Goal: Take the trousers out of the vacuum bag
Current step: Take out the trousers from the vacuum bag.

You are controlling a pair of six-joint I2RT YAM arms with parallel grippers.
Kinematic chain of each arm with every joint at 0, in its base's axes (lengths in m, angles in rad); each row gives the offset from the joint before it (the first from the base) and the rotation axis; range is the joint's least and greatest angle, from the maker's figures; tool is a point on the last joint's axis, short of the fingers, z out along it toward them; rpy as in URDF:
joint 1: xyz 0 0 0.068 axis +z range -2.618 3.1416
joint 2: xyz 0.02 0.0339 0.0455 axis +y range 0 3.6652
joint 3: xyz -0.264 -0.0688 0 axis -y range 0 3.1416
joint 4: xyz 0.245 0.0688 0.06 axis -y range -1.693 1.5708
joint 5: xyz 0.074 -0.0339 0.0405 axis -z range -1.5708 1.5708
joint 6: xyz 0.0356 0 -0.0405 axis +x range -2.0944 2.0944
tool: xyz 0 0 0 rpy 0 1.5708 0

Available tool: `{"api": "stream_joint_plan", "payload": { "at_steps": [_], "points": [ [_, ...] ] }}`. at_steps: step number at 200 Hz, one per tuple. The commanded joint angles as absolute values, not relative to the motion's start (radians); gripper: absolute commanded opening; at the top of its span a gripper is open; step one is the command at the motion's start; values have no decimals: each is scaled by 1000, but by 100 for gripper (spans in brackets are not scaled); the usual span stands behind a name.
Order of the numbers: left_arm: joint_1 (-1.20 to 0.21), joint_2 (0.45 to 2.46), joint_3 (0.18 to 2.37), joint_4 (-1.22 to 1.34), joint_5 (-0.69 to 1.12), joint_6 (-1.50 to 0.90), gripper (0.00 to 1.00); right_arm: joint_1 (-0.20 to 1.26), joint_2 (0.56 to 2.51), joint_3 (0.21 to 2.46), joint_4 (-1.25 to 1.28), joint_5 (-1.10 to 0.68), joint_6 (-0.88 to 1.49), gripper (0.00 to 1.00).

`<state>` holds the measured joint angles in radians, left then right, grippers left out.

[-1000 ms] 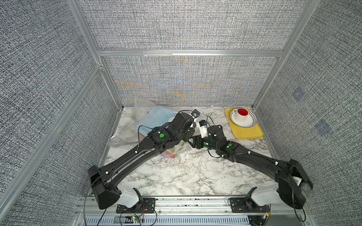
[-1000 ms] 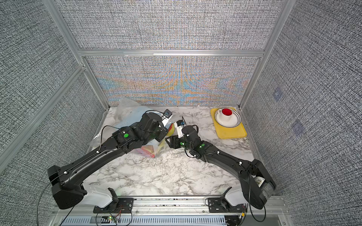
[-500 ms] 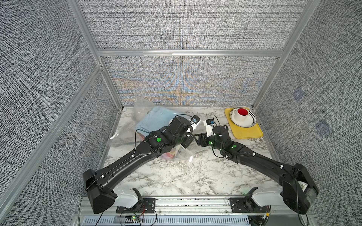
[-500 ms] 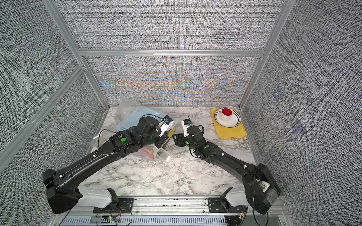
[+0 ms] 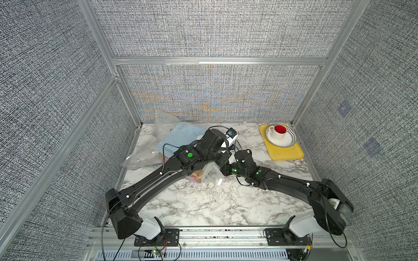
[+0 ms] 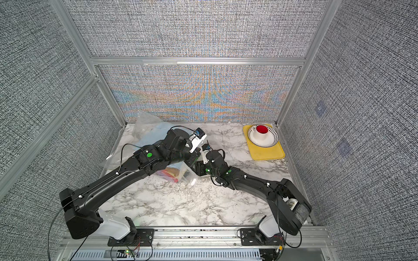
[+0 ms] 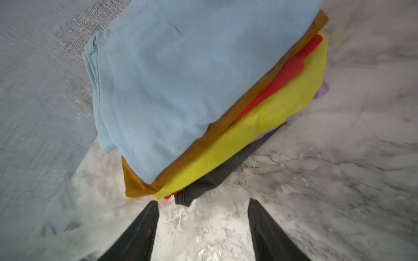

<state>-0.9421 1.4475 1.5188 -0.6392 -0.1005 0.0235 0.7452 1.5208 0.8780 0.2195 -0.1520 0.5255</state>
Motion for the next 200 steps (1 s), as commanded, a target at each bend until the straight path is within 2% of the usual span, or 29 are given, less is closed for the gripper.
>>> {"api": "stream_joint_plan", "payload": {
  "at_steps": [1,58,120,131,158,200],
  "points": [
    [-945,1389,1472,-521,-3,48,0,728,1593,950,275,-211,545,66],
    [-946,1286,1382,-497,29,49,0,681,1763,1073,314,-324,612,70],
    [-946,1268,1327,-482,51,80,0,680,1756,1075,337,-328,634,68],
    [-946,1255,1306,-472,52,82,0,680,1754,1077,343,-334,636,64],
    [-946,1221,1269,-449,62,92,0,686,1759,1090,356,-350,644,45],
    [-946,1198,1243,-443,45,104,0,696,1782,1104,360,-353,646,31]
  ]
}}
